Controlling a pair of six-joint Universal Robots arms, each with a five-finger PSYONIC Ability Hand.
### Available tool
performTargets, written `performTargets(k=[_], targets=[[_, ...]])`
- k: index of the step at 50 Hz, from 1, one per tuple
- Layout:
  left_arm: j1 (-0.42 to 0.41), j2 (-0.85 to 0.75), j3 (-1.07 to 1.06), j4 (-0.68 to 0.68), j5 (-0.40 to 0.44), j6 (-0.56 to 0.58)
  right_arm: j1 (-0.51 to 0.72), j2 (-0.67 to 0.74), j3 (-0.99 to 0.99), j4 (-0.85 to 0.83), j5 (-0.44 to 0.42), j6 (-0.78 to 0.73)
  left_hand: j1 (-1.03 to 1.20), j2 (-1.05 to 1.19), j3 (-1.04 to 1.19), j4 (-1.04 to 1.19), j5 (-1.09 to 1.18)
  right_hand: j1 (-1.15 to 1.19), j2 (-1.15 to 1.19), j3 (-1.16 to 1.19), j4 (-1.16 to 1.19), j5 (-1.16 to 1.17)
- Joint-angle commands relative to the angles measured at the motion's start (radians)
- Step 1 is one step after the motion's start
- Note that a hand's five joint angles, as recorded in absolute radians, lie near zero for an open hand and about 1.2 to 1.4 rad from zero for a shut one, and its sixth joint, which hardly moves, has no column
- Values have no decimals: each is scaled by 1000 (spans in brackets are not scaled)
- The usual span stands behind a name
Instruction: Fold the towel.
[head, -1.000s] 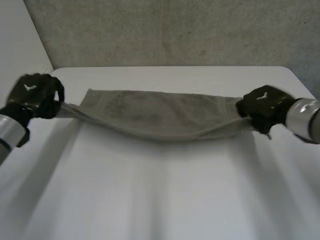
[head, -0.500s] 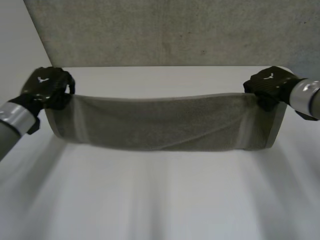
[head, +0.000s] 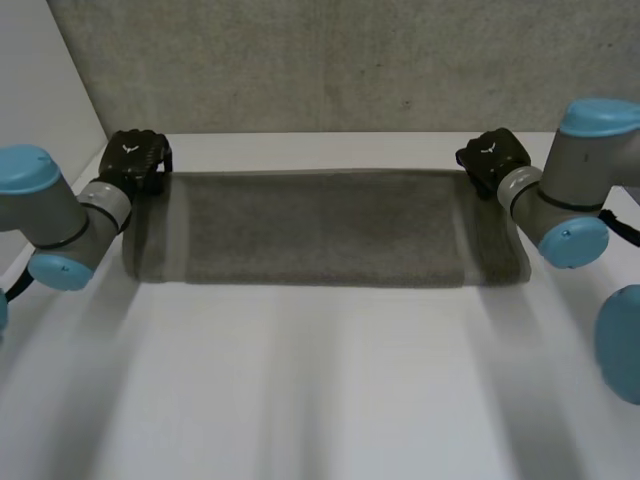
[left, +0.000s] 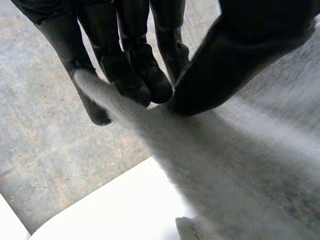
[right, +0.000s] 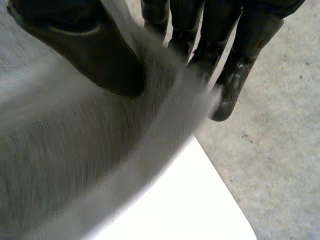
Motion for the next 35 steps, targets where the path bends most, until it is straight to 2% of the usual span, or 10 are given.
performTargets(k=[1, 2, 3, 7, 12, 14, 20, 25, 28, 35], targets=[[-17, -28, 20, -5, 0, -2, 21, 72, -72, 4, 49, -3, -526, -616, -614, -632, -591, -950, -947, -956, -957, -958], [-18, -24, 17, -7, 0, -2, 28, 72, -72, 4, 69, -3, -927, -1017, -1015, -1033, -992, -950, -947, -956, -957, -958], [-25, -19, 11, -7, 2, -2, 28, 72, -72, 4, 69, -3, -1047, -1137, -1136, -1153, -1113, -950, -947, -956, -957, -958], [-38, 0, 0, -14, 0, -3, 48, 48, -72, 13, 109, 4, -1046, -1135, -1134, -1151, -1111, -950, -947, -956, -957, -958], [-40, 73, -55, -43, -1, -5, 77, -29, -16, 42, 113, 38, -1046, -1135, -1134, -1151, -1111, -950, -947, -956, -957, -958], [-40, 148, -127, -50, -3, -5, 83, -63, 23, 67, 113, 55, -1043, -1132, -1131, -1148, -1108, -950, -947, -956, -957, -958], [-37, 260, -259, -45, -1, -6, 86, -271, 289, 93, 96, 133, -1043, -1132, -1131, -1148, -1108, -950, -947, -956, -957, -958], [-23, 449, -490, -39, 3, -15, 71, -490, 602, -33, 80, 147, -1034, -1124, -1122, -1140, -1099, -950, -947, -956, -957, -958], [-23, 507, -586, -28, 3, -17, 63, -575, 734, -74, 73, 139, -1025, -1115, -1113, -1131, -1090, -950, -947, -956, -957, -958], [-18, 604, -745, 54, 3, -17, 23, -629, 900, -99, 55, 136, -1022, -1112, -1111, -1128, -1087, -950, -947, -956, -957, -958]])
